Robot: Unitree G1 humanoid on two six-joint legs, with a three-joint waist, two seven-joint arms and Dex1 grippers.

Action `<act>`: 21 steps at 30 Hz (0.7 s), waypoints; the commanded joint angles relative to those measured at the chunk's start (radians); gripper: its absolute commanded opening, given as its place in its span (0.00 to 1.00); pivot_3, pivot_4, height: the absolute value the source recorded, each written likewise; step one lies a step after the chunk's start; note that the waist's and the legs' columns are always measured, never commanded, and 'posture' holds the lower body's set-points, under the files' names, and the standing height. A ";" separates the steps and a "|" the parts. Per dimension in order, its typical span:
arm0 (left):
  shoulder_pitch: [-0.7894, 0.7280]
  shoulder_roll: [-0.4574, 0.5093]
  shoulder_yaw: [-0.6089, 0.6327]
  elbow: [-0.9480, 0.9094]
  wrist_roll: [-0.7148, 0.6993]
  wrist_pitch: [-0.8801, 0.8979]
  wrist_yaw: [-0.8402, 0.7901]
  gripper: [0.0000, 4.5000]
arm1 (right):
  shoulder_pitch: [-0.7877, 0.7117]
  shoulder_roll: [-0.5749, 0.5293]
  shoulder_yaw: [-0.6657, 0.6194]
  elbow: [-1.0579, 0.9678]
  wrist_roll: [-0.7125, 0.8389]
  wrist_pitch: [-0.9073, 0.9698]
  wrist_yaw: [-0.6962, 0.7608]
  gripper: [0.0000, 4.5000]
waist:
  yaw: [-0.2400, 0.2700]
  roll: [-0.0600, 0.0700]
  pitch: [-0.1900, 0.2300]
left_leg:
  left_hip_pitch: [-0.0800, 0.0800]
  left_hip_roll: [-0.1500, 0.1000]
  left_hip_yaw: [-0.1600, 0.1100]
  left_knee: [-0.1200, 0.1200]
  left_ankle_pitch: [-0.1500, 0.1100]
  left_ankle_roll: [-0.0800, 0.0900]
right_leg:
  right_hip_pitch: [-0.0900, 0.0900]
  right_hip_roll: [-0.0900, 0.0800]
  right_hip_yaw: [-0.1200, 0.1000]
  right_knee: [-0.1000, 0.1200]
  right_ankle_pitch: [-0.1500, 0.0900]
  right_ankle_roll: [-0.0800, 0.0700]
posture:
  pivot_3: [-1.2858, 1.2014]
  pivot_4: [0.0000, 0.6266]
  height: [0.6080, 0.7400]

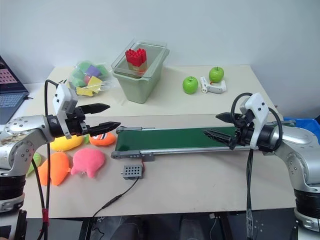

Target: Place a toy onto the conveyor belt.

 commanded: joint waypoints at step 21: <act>-0.008 0.032 0.419 0.450 0.150 -0.110 0.441 0.99 | -0.176 -0.016 0.092 0.108 -0.060 -0.076 0.086 1.00 | -0.005 0.000 0.000 | 0.000 0.000 -0.001 -0.001 0.001 -0.003 | -0.001 0.000 0.000 -0.001 0.000 0.000 | 0.52 0.24 1.00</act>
